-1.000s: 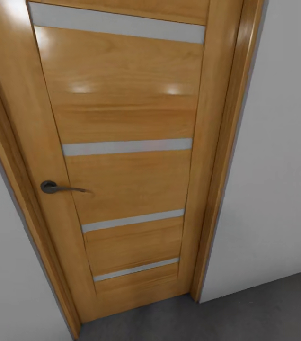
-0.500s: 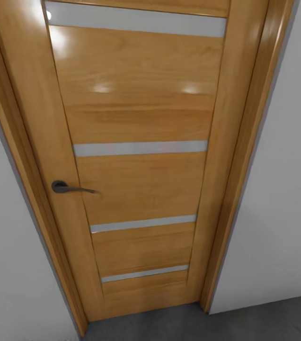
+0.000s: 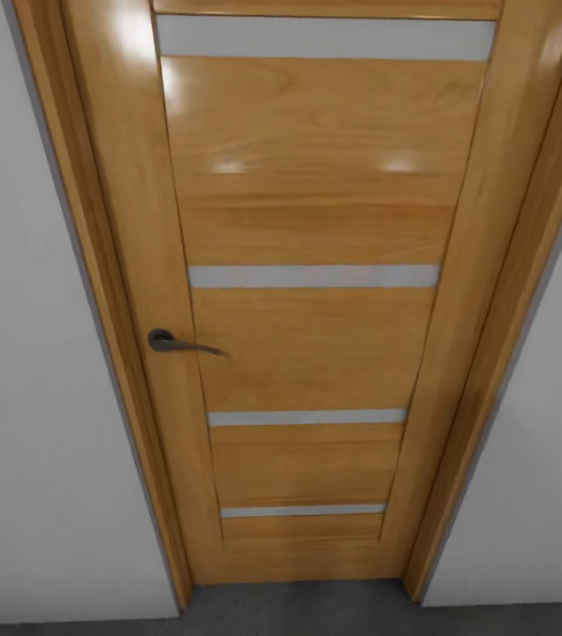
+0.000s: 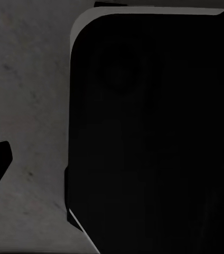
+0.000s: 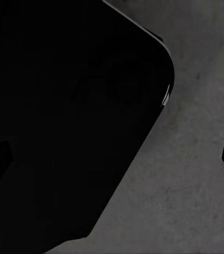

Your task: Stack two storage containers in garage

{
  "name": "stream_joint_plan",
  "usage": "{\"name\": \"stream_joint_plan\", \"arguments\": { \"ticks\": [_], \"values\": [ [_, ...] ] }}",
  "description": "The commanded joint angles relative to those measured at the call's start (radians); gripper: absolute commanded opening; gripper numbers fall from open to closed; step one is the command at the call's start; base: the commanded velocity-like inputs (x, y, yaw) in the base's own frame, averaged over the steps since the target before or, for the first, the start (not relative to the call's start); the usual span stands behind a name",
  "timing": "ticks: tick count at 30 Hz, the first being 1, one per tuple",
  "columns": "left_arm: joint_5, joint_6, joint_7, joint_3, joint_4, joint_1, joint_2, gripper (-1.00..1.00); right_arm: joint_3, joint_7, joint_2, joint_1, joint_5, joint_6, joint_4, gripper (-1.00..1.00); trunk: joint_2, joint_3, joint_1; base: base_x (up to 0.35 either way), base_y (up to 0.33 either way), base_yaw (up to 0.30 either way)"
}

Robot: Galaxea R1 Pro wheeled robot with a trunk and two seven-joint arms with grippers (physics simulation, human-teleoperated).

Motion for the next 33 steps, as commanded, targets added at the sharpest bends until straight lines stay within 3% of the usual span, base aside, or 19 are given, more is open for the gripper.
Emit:
{"name": "stream_joint_plan", "arguments": {
  "ticks": [1,8,20,33],
  "values": [
    [0.007,-0.001,0.000,0.000,0.000,0.000,0.000,1.00,0.002,0.000,0.000,0.000,-0.001,-0.005,0.001,1.00,0.000,-0.001,0.000,0.000,0.000,0.269],
    [0.007,-0.001,0.000,0.000,0.000,0.000,0.000,1.00,0.002,0.000,0.000,0.000,-0.001,-0.005,0.001,1.00,0.000,-0.001,0.000,0.000,-0.011,0.160],
    [0.008,-0.001,0.000,0.000,0.000,0.000,0.000,1.00,0.002,0.000,0.000,0.000,-0.001,-0.005,0.001,1.00,0.000,-0.001,0.000,0.009,-0.218,0.007],
    [0.008,-0.001,0.000,0.000,0.000,0.000,0.001,1.00,0.002,0.000,0.000,0.000,-0.001,-0.005,0.001,1.00,0.000,-0.001,0.000,0.006,-0.023,0.000]
  ]
}}
